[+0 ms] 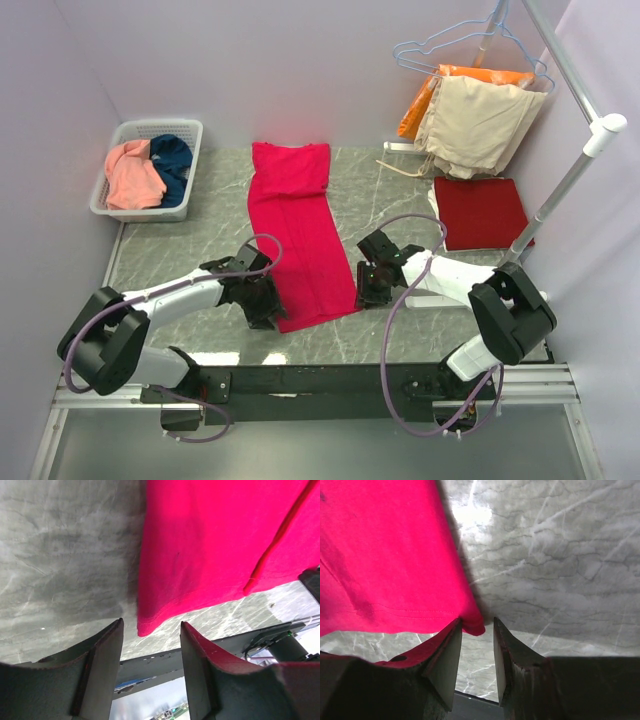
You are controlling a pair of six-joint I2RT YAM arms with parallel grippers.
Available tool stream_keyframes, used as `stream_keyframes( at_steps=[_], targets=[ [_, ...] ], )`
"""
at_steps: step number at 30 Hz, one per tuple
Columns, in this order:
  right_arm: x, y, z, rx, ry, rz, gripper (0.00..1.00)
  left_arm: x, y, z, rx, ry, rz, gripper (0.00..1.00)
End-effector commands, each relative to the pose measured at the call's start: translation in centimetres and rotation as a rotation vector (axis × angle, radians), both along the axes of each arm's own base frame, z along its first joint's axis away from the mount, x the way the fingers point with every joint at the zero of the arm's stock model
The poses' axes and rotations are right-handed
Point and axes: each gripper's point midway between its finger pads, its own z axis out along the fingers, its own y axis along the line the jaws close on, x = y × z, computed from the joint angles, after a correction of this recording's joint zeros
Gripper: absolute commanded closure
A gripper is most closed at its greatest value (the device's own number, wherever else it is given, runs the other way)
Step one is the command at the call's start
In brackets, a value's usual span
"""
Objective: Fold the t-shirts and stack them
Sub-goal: Fold the tshirt
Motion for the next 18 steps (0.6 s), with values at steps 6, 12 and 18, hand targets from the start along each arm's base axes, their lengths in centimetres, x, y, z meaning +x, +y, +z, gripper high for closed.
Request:
stream_keyframes(
  at_steps=[6,12,18],
  targets=[
    [0.5,0.2,-1.6,-0.008,-0.006,0.018,0.64,-0.3,-1.0,-1.0,0.009,0.022,0.005,0.58],
    [0.3,0.5,-2.2,-0.009,0.022,0.034,0.83,-0.1,-1.0,-1.1,0.027,0.019,0.003,0.82],
    [-1.7,0.2,-1.6,0.012,0.036,0.062,1.00,-0.3,0.0,-0.6,0.066,0.003,0.013,0.99]
  ],
)
